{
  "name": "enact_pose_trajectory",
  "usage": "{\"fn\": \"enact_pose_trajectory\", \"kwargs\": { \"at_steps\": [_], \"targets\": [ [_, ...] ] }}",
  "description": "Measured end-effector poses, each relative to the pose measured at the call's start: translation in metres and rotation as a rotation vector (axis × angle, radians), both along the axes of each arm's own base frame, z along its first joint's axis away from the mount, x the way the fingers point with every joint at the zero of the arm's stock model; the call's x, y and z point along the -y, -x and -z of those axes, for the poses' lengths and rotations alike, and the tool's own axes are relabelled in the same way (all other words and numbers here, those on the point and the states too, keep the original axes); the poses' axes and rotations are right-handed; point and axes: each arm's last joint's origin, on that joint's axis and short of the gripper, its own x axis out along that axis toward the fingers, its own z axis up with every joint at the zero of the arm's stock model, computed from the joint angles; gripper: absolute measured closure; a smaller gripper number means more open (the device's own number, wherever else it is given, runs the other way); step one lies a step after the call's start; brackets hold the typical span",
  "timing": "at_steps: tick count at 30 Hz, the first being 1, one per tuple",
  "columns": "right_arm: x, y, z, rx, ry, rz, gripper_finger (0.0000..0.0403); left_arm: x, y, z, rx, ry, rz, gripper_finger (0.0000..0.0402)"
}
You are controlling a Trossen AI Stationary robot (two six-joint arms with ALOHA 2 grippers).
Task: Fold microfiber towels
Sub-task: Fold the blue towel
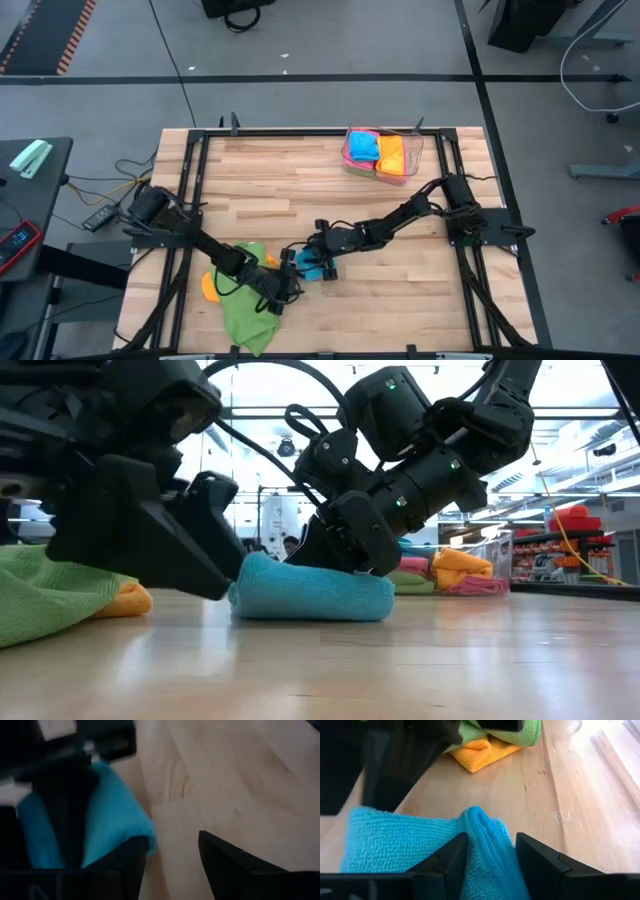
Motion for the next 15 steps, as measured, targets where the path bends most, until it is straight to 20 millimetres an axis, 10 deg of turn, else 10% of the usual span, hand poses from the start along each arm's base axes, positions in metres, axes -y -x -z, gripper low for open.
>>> {"fn": "enact_pose_trajectory", "kwargs": {
  "at_steps": [15],
  "targets": [
    [0.0, 0.001, 0.001, -0.015, -0.019, 0.017, 0.0223, 0.005, 0.016, -0.036, 0.035, 0.037, -0.034, 0.0214]
  ]
}}
